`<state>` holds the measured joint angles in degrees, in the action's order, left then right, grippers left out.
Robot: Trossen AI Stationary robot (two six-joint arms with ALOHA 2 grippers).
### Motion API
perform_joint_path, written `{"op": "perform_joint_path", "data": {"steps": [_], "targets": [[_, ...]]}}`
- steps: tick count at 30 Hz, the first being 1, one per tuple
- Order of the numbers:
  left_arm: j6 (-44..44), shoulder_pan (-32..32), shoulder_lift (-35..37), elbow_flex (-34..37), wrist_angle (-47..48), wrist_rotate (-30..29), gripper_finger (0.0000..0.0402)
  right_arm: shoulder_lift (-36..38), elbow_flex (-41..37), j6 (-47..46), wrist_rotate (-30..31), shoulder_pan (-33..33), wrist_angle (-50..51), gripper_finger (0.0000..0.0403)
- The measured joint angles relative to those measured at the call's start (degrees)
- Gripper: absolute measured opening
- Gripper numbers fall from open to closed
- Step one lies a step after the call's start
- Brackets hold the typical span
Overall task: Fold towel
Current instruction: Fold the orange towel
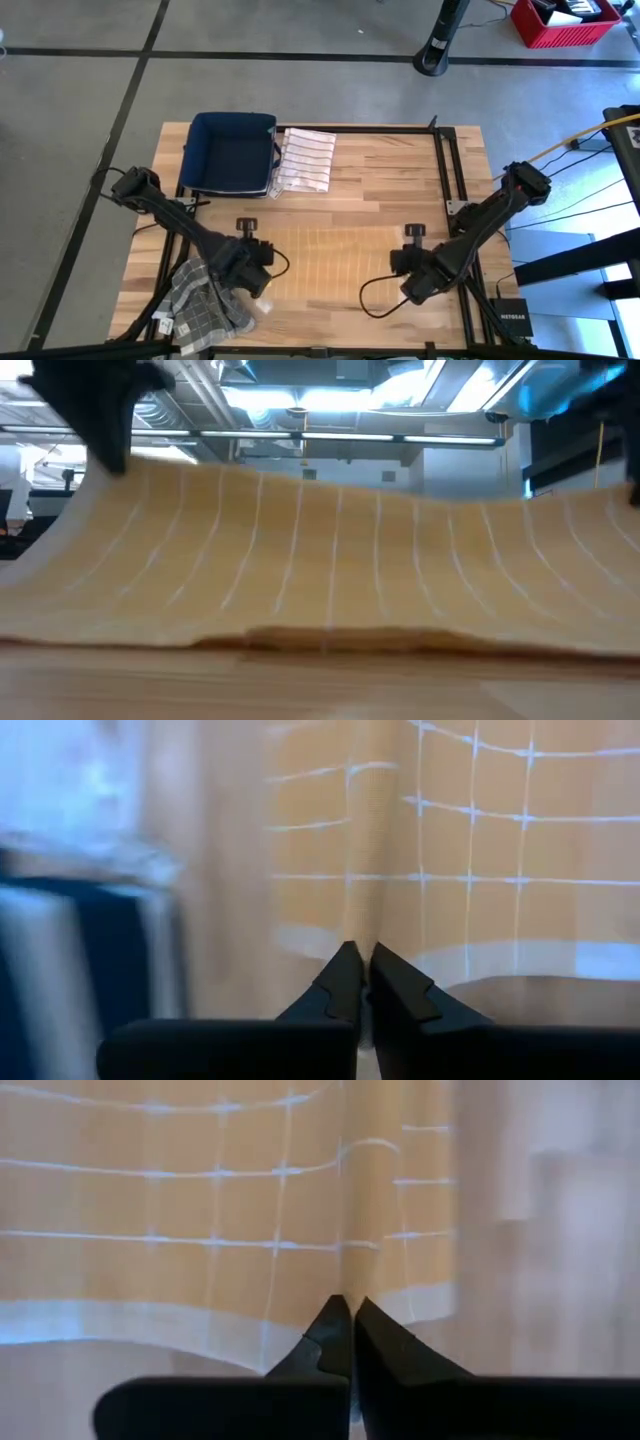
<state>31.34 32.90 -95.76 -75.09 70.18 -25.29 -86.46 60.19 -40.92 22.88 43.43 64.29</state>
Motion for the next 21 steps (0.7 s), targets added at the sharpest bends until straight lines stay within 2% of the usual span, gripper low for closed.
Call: {"op": "perform_joint_path", "data": {"steps": [5, 9, 12, 16, 21], "targets": [[4.73, 0.92, 2.42, -3.54, 9.66, -6.94, 0.0002, 1.6, 4.89, -5.2, 6.42, 1.67, 10.66, 0.0002], [8.2, 0.46, 5.62, -3.48, 12.52, -12.97, 0.0002, 4.47, 6.06, -9.74, 11.93, 1.97, 15.42, 0.0001], [9.09, 0.08, 7.22, -3.23, 12.64, -15.03, 0.0002, 6.42, 6.2, -12.21, 15.04, 1.93, 16.59, 0.0001], [9.41, 0.55, 7.64, -3.21, 11.63, -15.0, 0.0002, 8.16, 6.2, -13.15, 14.88, 2.0, 16.28, 0.0001], [9.81, 2.08, 7.65, -3.21, 8.54, -11.62, 0.0002, 9.8, 6.25, -13.33, 9.04, 2.0, 13.63, 0.0001]]}}
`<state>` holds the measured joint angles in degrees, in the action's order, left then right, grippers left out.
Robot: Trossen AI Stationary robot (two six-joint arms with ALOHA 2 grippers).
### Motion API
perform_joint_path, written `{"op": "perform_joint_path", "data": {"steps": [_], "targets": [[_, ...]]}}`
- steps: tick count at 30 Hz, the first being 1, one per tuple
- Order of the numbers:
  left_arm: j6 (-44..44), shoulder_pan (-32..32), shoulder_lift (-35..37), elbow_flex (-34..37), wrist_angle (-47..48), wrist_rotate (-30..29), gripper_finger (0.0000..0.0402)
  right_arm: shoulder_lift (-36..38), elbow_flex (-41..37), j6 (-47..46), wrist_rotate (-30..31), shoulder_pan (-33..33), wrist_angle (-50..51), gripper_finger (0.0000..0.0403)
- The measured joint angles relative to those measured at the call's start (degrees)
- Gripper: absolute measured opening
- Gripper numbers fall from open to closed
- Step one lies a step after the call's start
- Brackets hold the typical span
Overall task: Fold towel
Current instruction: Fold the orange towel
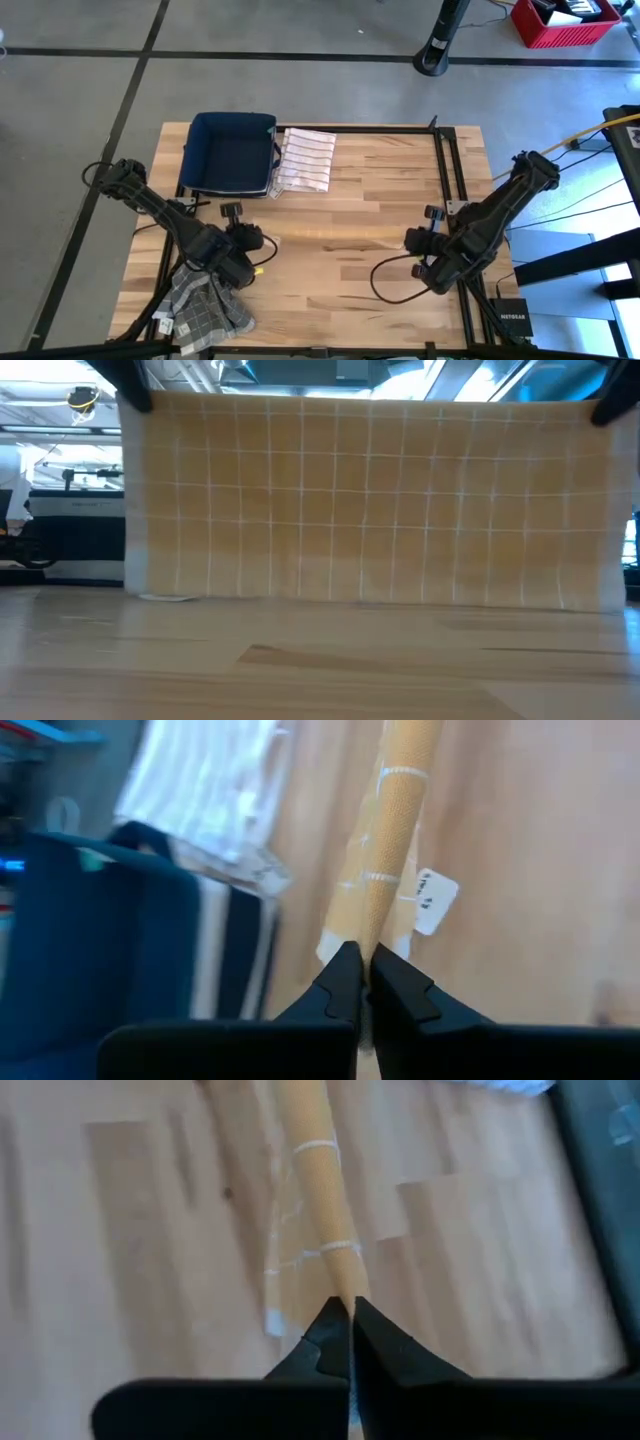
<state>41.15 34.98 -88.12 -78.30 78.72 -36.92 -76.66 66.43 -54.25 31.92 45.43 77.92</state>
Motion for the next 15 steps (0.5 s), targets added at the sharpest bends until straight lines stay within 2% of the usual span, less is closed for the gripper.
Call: {"op": "perform_joint_path", "data": {"steps": [4, 8, 11, 15], "targets": [[0.43, 1.6, 0.0, 0.0, -2.32, 5.06, 0.0001, 1.41, 0.0, 0.54, -5.33, 0.0, -4.5, 0.0001], [1.3, 1.76, 0.0, 0.0, -1.93, 8.51, 0.0001, 3.45, 0.0, 1.84, -7.57, -0.02, -9.42, 0.0001], [0.87, 0.74, 0.0, 0.0, 0.46, 5.03, 0.0001, 5.06, 0.01, 1.93, -6.45, -0.07, -7.75, 0.0001], [-0.59, -1.84, 0.0, 0.0, 3.87, -1.46, 0.0001, 6.4, 0.07, 0.87, 0.35, -0.14, -0.96, 0.0001]]}}
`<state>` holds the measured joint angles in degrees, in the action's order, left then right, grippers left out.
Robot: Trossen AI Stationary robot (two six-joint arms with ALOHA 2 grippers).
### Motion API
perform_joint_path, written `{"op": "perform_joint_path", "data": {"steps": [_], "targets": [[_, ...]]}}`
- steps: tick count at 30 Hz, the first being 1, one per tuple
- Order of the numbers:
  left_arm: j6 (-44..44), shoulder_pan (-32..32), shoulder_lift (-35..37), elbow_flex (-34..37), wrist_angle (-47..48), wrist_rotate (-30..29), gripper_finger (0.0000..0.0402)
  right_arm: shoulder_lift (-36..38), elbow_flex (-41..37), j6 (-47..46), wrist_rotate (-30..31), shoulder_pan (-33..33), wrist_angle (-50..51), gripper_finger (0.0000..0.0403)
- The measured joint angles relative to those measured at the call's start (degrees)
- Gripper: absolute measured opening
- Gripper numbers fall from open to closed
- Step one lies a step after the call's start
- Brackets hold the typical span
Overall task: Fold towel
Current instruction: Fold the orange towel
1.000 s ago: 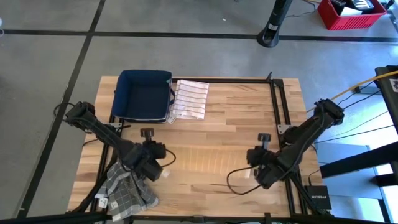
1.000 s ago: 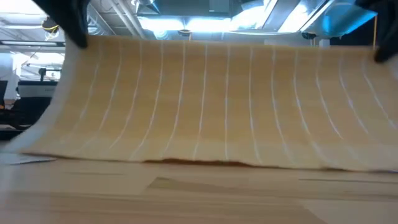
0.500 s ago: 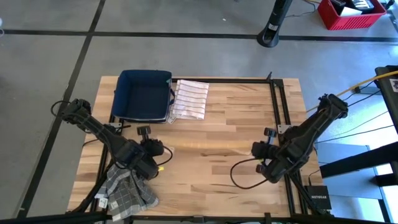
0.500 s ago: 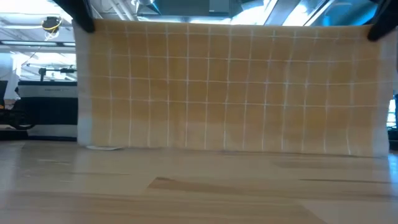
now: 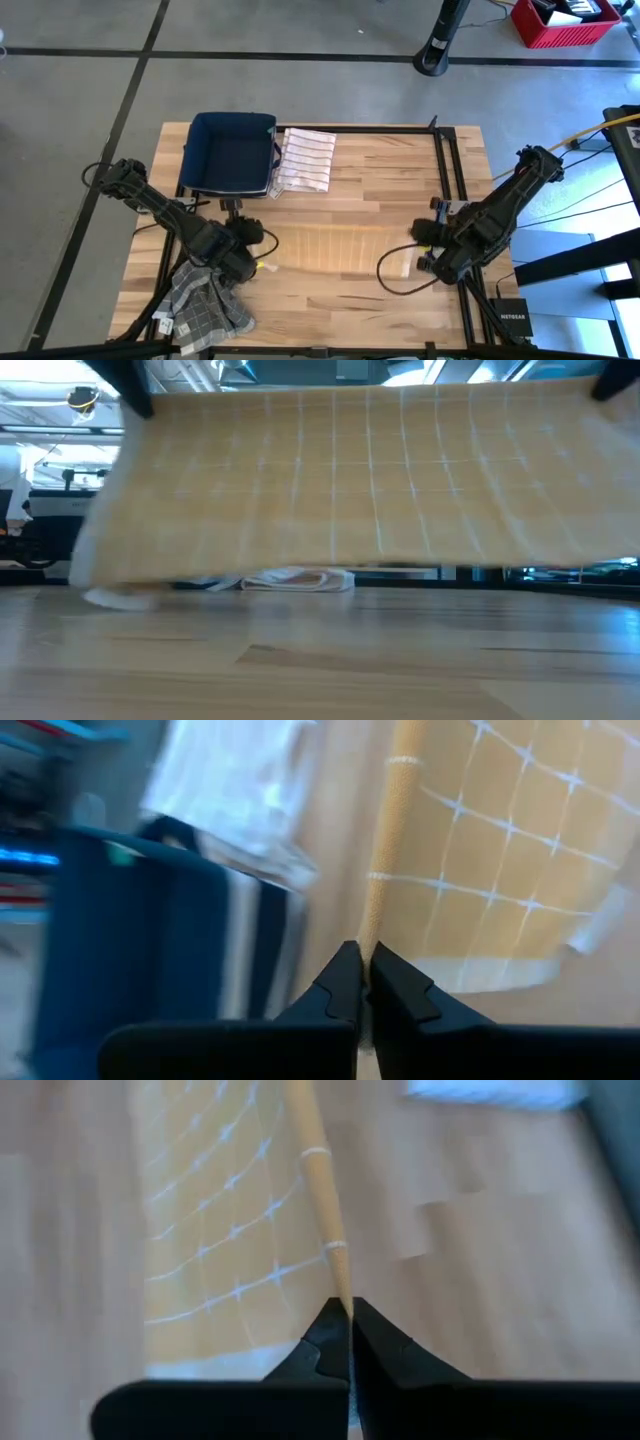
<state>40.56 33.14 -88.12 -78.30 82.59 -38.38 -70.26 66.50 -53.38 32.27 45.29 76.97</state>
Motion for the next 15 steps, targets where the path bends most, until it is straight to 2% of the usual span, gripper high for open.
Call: {"op": "perform_joint_path", "data": {"steps": [4, 7, 12, 15], "targets": [[-6.86, -3.64, 0.0, -0.02, 0.5, -5.21, 0.0001, 0.32, 0.0, -0.18, 7.13, -2.06, 7.53, 0.0001], [-8.44, -5.21, 0.04, 0.0, 0.91, -9.04, 0.0001, 0.36, -1.02, 0.79, 12.49, -2.99, 9.19, 0.0001], [-8.59, 0.05, 0.13, 4.59, -5.13, -12.96, 0.0001, -1.36, -7.65, 2.96, 12.81, -1.46, 0.7, 0.0001], [-7.88, 4.6, -0.77, 11.54, -15.86, -8.62, 0.0001, -3.61, -13.42, 3.12, 10.21, 2.14, -9.77, 0.0001]]}}
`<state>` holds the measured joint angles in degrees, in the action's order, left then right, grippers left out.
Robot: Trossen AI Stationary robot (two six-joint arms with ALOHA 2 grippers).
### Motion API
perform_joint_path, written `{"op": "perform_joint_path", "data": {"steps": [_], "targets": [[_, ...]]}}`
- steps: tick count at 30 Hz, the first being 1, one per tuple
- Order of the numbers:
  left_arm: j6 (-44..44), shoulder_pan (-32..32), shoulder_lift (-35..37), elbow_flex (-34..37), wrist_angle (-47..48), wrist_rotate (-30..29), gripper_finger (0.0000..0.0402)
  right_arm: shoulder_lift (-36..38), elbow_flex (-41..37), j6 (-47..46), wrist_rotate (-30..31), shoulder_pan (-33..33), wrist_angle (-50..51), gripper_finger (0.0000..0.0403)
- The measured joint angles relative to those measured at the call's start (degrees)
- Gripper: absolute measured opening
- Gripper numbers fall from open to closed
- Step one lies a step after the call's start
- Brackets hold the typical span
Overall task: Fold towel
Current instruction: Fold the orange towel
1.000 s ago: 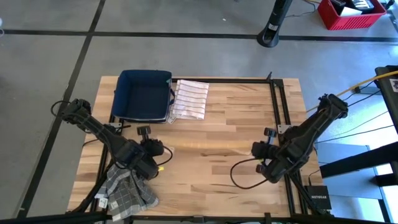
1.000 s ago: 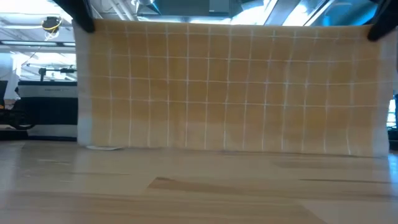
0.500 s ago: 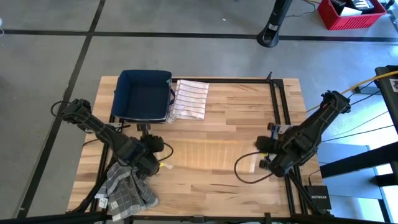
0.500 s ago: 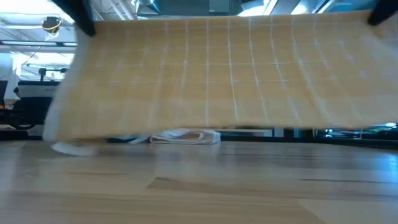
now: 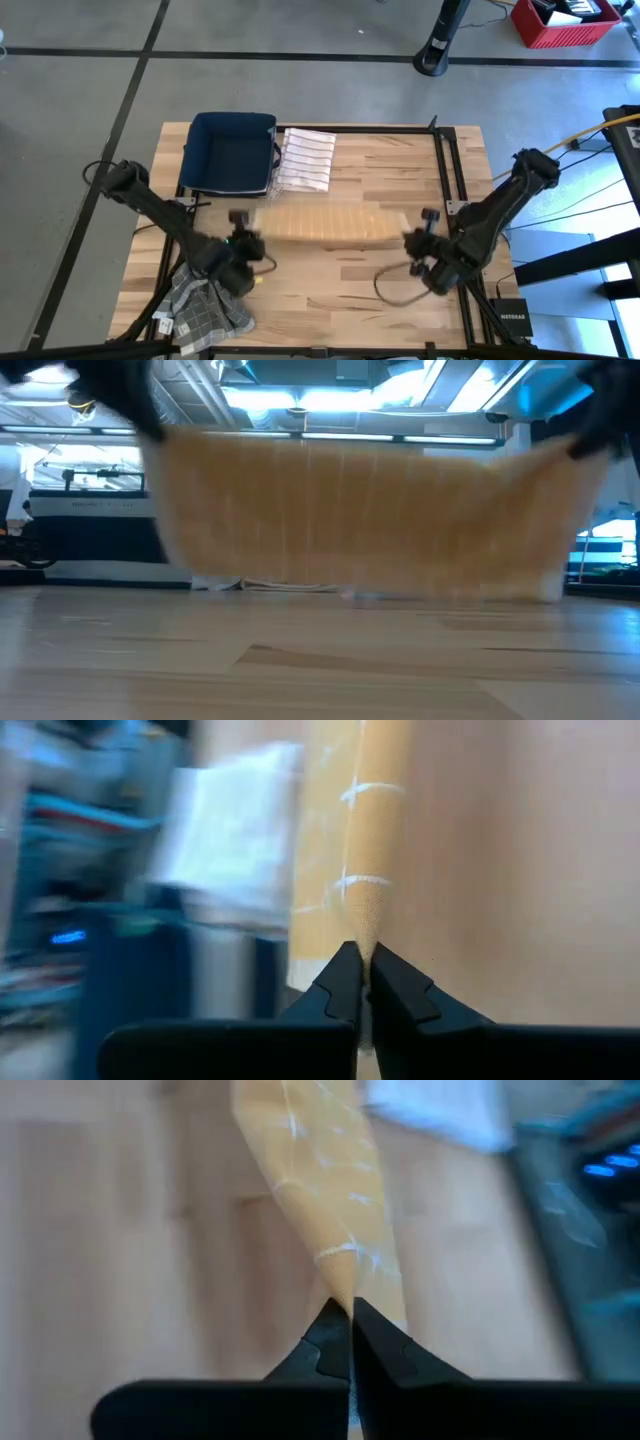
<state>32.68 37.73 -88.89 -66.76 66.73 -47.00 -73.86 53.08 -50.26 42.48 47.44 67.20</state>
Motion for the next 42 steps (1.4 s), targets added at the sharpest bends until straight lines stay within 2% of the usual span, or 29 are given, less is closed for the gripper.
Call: {"op": "perform_joint_path", "data": {"steps": [3, 6, 9, 13, 18, 23, 25, 27, 28, 32, 34, 37, 42], "targets": [[1.63, 3.83, -2.08, 5.77, -10.71, 8.87, 0.0001, -2.86, -4.2, -0.13, -5.19, 4.08, -8.94, 0.0001], [3.02, 6.15, -3.64, 8.34, -18.7, 16.5, 0.0001, -5.6, -5.84, -2.83, -10.12, 6.97, -14.99, 0.0001], [3.52, 6.87, -4.86, 8.59, -22.36, 19.98, 0.0001, -7.96, -5.88, -5.09, -14.76, 8.16, -19.31, 0.0008], [2.74, 7.18, -4.98, 8.59, -26.24, 22.88, 0.0009, -9.58, -5.95, -5.38, -18.33, 8.46, -24.14, 0.0039], [5.93, 5.58, -4.98, 8.7, -26.29, 30.95, 0.0059, -9.73, -5.61, -7.75, -24.32, 8.1, -23.07, 0.01], [7.1, 2.77, -4.81, 5.85, -24.58, 49.49, 0.011, -9.53, -1.5, -11.16, -36.75, 6.65, -17.46, 0.0157], [7.68, 1.79, -4.64, 4.1, -23.3, 52.2, 0.0119, -9.33, 0.36, -12.51, -38.62, 6.11, -14.72, 0.0171], [6.51, 1.13, -4.08, 2.86, -23.21, 50.88, 0.0123, -9.21, 2.02, -12.49, -36.3, 6.11, -13.99, 0.0179], [5.29, 0.95, -3.49, 2.46, -23.64, 47.85, 0.0124, -9.21, 2.54, -12.23, -33.2, 6.23, -13.96, 0.0181], [-0.58, 0.13, -2.29, 2.82, -28.12, 26.26, 0.0125, -9.19, 1.88, -11.11, -18.01, 6.23, -14.23, 0.0183], [-2.67, -1.3, -2.3, 4.05, -32.05, 17.68, 0.0125, -9.18, 0.05, -12.29, -14.31, 6.14, -14.7, 0.0183], [-5.98, -4.85, -2.73, 6.24, -40.44, 15.12, 0.0125, -9.17, -3.53, -16.5, -13.13, 6.13, -15.69, 0.0183], [-10.66, -10.63, -4.7, 9.23, -53.77, 16.08, 0.0125, -5.77, -9.5, -27.66, -17.4, 6.23, -18.19, 0.0184]]}}
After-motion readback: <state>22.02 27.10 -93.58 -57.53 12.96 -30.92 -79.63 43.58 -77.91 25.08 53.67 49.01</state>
